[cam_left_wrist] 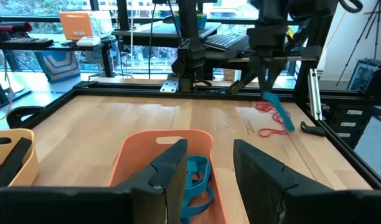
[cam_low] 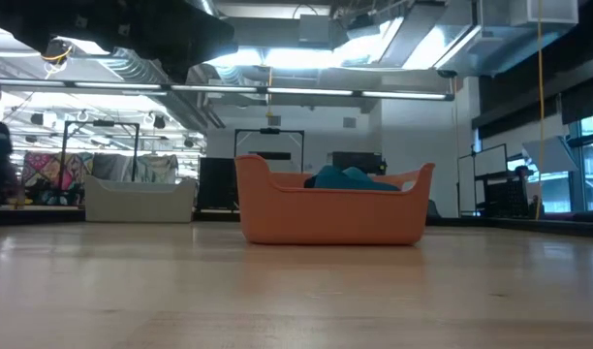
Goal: Sort rubber bands into baskets
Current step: Put the blue rubber band into the orange bin
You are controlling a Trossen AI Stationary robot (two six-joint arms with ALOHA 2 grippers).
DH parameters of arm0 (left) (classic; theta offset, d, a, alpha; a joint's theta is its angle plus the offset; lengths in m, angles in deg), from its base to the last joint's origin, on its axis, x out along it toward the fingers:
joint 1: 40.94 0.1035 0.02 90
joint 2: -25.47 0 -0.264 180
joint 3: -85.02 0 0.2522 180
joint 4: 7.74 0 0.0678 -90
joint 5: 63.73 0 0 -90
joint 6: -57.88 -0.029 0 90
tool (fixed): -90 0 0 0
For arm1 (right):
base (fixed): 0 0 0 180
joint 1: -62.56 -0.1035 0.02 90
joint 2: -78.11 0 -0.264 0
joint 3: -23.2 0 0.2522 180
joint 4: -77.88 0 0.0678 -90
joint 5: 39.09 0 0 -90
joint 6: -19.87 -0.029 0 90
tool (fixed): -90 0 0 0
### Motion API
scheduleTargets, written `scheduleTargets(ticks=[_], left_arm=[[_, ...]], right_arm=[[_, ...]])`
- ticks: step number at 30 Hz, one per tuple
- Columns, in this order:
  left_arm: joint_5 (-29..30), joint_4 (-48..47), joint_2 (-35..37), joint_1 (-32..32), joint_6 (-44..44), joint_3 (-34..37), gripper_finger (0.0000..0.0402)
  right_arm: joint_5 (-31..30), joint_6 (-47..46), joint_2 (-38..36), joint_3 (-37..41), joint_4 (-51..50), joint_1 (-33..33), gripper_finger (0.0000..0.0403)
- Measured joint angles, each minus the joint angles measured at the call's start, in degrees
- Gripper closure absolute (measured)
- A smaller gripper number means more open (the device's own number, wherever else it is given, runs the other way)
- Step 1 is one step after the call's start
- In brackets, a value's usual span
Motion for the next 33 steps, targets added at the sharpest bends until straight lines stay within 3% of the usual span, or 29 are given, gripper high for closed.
scheduleTargets(ticks=[17, 25, 33], left_arm=[[0.00, -0.02, 0.00, 0.01, 0.14, 0.00, 0.0274], [0.00, -0.02, 0.00, 0.02, 0.14, 0.00, 0.0274], [0.00, -0.04, 0.00, 0.02, 0.12, 0.00, 0.0274]], right_arm=[[-5.81, 22.00, -1.67, 0.00, 2.01, 16.44, 0.0398], [-9.88, 36.53, -3.39, 0.00, 14.58, 22.41, 0.0398], [-8.95, 53.00, -3.02, 0.02, 33.09, 30.15, 0.0397]])
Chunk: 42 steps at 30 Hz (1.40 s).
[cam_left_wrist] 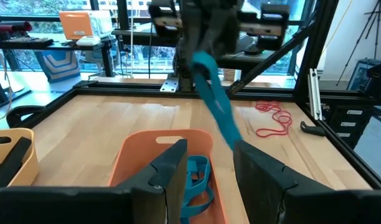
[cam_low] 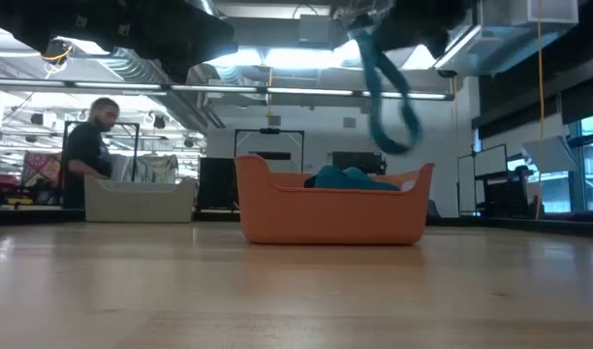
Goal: Sort rubber bands into baskets
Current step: Put the blue rubber band into the orange bin, then put the black rubber band into the yellow bin
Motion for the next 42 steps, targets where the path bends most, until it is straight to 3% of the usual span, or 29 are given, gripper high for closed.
scheduleTargets(ticks=[6, 14, 21, 34, 37, 42], left_arm=[[0.00, 0.00, 0.00, -0.01, 0.08, 0.00, 0.0274], [0.00, -0.02, 0.00, -0.02, 0.24, 0.00, 0.0274], [0.00, -0.07, 0.00, 0.00, 0.04, 0.00, 0.0274], [0.00, -0.23, 0.00, -0.01, 0.02, 0.00, 0.0274], [0.00, -0.22, 0.00, 0.00, 0.00, 0.00, 0.0274], [0.00, -0.31, -0.01, 0.00, 0.00, 0.00, 0.0274]], right_arm=[[1.43, 10.39, 0.72, 0.00, 3.71, 5.74, 0.0397], [17.10, 17.95, 5.45, 0.63, -0.33, 11.57, 0.0397], [14.06, 17.35, 9.40, 0.63, -3.81, 14.61, 0.0397], [17.12, 12.39, 14.38, 0.64, -3.76, 16.93, 0.0395], [17.17, 10.10, 14.38, 0.43, -4.41, 17.30, 0.0373], [17.67, 8.38, 14.36, 0.39, -4.47, 17.26, 0.0298]])
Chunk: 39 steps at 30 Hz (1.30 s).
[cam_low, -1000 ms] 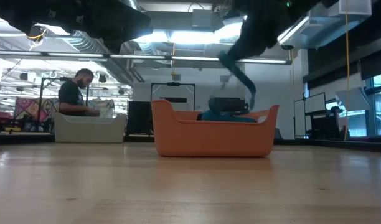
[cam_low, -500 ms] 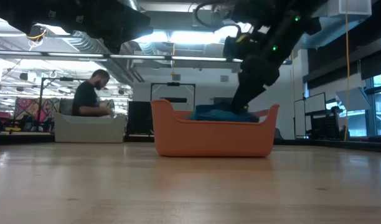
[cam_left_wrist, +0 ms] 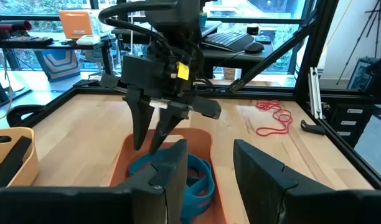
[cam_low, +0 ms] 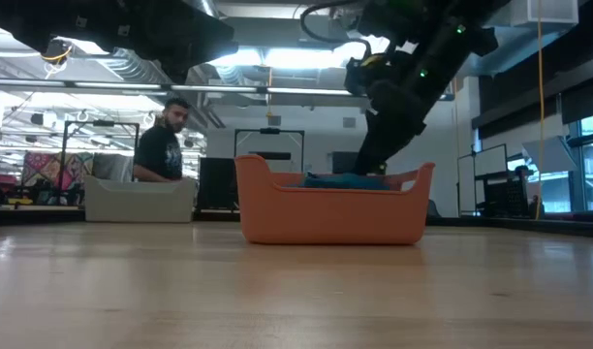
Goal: Sort rubber bands into baskets
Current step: Put the black rubber band into the yellow bin
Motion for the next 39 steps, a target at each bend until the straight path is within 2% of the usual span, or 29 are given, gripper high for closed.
scheduleTargets(ticks=[4, 7, 12, 17, 27, 39], left_arm=[[0.00, -0.11, 0.01, 0.00, 0.02, 0.00, 0.0274], [0.00, -0.13, 0.00, 0.00, 0.04, 0.00, 0.0274], [0.00, -0.13, -0.02, 0.00, 0.24, 0.00, 0.0274], [0.00, 0.08, -0.02, 0.00, 0.28, 0.00, 0.0274], [0.00, 0.11, -0.02, 0.00, 0.43, 0.00, 0.0274], [0.00, 0.35, -0.02, 0.00, 1.09, 0.00, 0.0274]], right_arm=[[4.96, -0.19, -0.42, -2.14, -3.17, 0.00, 0.0247], [7.96, -1.28, -1.07, -5.30, -7.23, -1.17, 0.0228], [8.21, -1.70, -1.77, -9.82, -11.95, -6.36, 0.0220], [8.13, -6.42, -2.01, -10.91, -14.76, -12.94, 0.0219], [6.89, -22.74, -1.82, -10.88, -16.93, -25.97, 0.0219], [7.56, -50.87, 3.83, -10.86, -16.87, -39.34, 0.0219]])
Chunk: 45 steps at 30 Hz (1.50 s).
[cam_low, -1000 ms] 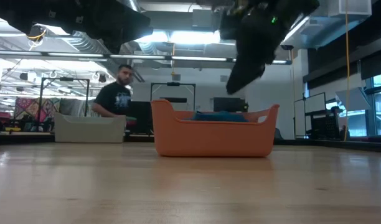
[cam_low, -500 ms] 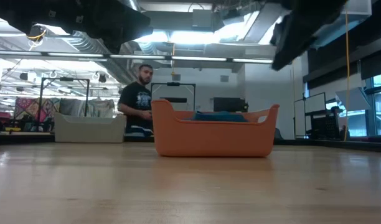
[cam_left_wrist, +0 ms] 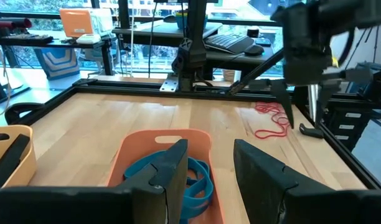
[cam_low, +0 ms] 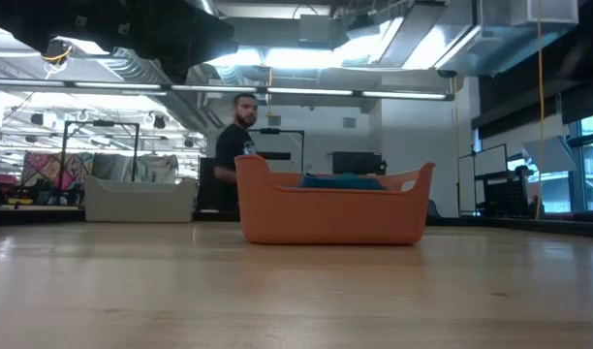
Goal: Sort rubber bands into baskets
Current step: Put the black rubber band into the yellow bin
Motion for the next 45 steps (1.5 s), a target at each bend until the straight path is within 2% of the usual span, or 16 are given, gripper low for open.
scheduleTargets(ticks=[6, 16, 19, 29, 40, 45], left_arm=[[0.00, 0.00, 0.00, 0.00, 0.00, 0.00, 0.0274], [0.00, 3.32, 0.02, 0.06, -4.99, 0.00, 0.0274], [-0.02, 3.76, 0.02, 0.56, -5.57, 0.00, 0.0274], [0.00, 3.96, 0.02, 1.36, -2.42, 0.00, 0.0274], [0.00, 2.80, 0.02, 1.14, 0.48, 0.00, 0.0274], [0.00, 2.82, 0.02, 1.14, 0.48, 0.00, 0.0274]], right_arm=[[0.75, -11.54, 3.47, 0.02, 0.86, -4.05, 0.0219], [6.10, -35.44, 6.49, 0.04, 0.37, -11.07, 0.0219], [6.98, -40.17, 7.26, 0.04, 0.23, -13.20, 0.0219], [5.30, -42.96, 7.56, 0.04, -5.30, -16.65, 0.0219], [5.31, -39.42, 9.33, 2.53, -1.49, -17.36, 0.0219], [2.38, -37.31, 9.36, 2.58, 0.20, -17.36, 0.0234]])
